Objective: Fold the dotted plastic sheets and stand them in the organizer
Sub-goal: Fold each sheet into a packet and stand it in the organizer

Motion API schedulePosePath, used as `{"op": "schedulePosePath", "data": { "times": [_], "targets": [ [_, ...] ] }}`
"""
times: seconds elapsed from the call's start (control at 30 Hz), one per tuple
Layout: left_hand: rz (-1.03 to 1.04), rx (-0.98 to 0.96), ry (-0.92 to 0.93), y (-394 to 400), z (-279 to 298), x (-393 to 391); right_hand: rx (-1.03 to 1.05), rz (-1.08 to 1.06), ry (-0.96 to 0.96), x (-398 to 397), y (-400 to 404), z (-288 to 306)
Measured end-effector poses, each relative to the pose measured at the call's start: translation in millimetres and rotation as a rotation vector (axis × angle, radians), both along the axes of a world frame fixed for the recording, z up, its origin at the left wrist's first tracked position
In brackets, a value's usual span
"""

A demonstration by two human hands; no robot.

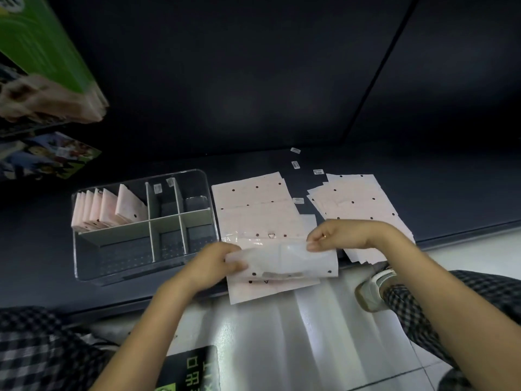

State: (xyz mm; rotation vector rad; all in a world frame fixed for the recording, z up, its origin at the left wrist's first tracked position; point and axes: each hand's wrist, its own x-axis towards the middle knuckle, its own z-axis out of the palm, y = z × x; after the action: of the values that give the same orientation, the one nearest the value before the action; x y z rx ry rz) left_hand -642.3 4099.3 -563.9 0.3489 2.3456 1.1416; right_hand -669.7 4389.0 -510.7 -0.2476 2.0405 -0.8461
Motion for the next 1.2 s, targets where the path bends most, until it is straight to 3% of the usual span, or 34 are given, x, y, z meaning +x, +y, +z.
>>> {"op": "schedulePosePath", "data": {
  "times": [0.13,0.2,0.3,0.43,0.6,0.73,0.93,1.2],
  "targets": [
    [0.334,-0.019,0.324,9,5,-2,0.064,-0.147,0.142,-24,0,-8],
    [0.402,-0.039,0.494,18,2,2,0.104,-0.206,0.206,-36,-1,-22],
    [0.241,-0.079,0.584,32,-11,11,0.177,-0.309,0.256,-49,5,-48],
    [-0.001,-0.165,0.520,49,-37,27,0.224,-0.475,0.320,-53,14,-81],
    [-0.210,-0.375,0.491,55,-66,41,0.330,-0.561,0.779,-37,6,-100],
    [-0.292,-0.475,0.509,56,-76,44,0.206,-0.361,1.018,6,-20,-101],
    [-0.383,-0.534,0.471,52,-84,42,0.328,0.156,1.077,86,-59,-132],
    [-0.250,-0.541,0.458,7,-90,47,0.447,0.222,1.155,97,23,-127]
  ]
}}
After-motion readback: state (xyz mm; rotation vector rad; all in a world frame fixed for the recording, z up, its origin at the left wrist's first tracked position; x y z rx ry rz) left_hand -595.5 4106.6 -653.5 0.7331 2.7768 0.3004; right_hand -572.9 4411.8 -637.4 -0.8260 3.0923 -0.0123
